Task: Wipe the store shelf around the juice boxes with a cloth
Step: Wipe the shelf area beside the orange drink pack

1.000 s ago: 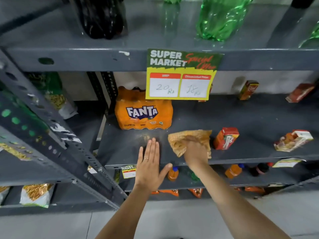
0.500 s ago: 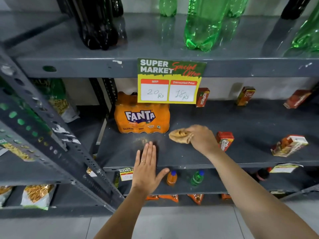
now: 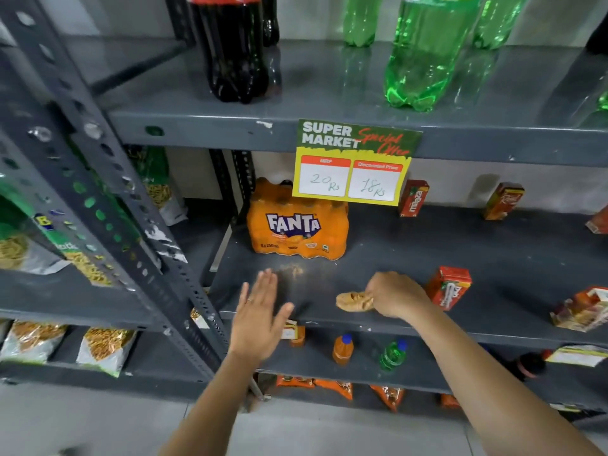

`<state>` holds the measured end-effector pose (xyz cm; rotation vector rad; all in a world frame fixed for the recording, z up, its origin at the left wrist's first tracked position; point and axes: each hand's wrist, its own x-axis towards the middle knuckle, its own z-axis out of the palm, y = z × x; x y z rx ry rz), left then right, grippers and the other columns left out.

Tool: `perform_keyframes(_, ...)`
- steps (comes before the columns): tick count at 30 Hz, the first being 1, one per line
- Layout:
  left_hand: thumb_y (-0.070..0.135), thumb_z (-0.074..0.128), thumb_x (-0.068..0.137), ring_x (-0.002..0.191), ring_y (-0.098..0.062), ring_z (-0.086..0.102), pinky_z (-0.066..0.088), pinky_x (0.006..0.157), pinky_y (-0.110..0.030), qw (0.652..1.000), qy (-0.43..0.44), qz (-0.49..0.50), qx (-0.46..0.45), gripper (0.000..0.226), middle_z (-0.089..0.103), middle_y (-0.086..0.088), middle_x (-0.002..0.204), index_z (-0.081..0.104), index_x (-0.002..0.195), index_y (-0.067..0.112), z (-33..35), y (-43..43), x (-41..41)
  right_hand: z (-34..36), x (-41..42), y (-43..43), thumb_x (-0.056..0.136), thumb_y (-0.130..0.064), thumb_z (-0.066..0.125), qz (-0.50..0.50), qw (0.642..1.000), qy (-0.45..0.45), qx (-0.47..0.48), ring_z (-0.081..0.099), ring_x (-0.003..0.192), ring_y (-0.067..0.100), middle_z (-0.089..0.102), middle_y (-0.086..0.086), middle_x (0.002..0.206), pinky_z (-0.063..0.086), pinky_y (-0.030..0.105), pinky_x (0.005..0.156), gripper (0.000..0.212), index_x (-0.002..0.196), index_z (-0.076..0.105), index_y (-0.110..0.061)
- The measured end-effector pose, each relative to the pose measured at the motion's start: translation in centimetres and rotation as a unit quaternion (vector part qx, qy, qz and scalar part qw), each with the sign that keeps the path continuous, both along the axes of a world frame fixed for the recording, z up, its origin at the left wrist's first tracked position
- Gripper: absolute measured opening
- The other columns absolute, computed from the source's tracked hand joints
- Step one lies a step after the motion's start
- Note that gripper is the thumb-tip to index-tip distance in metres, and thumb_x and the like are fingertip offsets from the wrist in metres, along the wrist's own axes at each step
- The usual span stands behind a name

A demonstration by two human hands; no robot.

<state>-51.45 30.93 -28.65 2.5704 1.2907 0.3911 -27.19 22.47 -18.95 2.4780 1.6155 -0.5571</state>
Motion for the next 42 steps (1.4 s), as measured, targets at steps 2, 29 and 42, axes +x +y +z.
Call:
perform_keyframes(2, 0.078, -0.025, 0.072, 0.146, -0.015, -0.015, -0.011, 0.119, -0.037, 0.996, 0.078, 0.043, -0.025, 0.106, -0.007, -0.006, 0.161, -0.005, 0.151, 0.011, 0.2, 1.3, -2.3, 1.3, -1.3, 2.9, 0.087, -0.018, 0.052, 0.037, 0.998, 0.052, 0.026, 0.062, 0.072, 0.027, 0.061, 0.001, 0.068, 0.041, 0.029, 0.052, 0.027, 0.062, 0.062, -0.015)
perform_keyframes(29, 0.097, -0.008, 0.051, 0.146, -0.023, -0.02, -0.009, 0.118, -0.039, 0.975, 0.203, 0.047, -0.074, 0.132, -0.021, -0.011, 0.159, -0.016, 0.15, 0.01, 0.1, 1.9, -3.3, -5.3, -3.4, 9.8, 0.083, 0.015, 0.041, 0.085, 0.956, 0.246, 0.135, 0.053, 0.125, 0.016, 0.062, -0.01, 0.131, 0.043, 0.031, 0.105, 0.056, 0.086, 0.077, -0.028)
perform_keyframes(42, 0.06, -0.005, 0.091, 0.147, -0.012, -0.009, -0.005, 0.12, -0.035, 0.962, -0.06, 0.12, -0.237, 0.076, -0.005, -0.004, 0.162, 0.001, 0.154, 0.018, 1.5, 2.2, -3.2, -1.5, -10.9, 11.7, 0.086, -0.003, 0.051, 0.239, 0.951, 0.154, 0.123, 0.062, 0.105, 0.025, 0.068, 0.0, 0.118, 0.052, 0.04, 0.087, 0.039, 0.109, 0.072, -0.027)
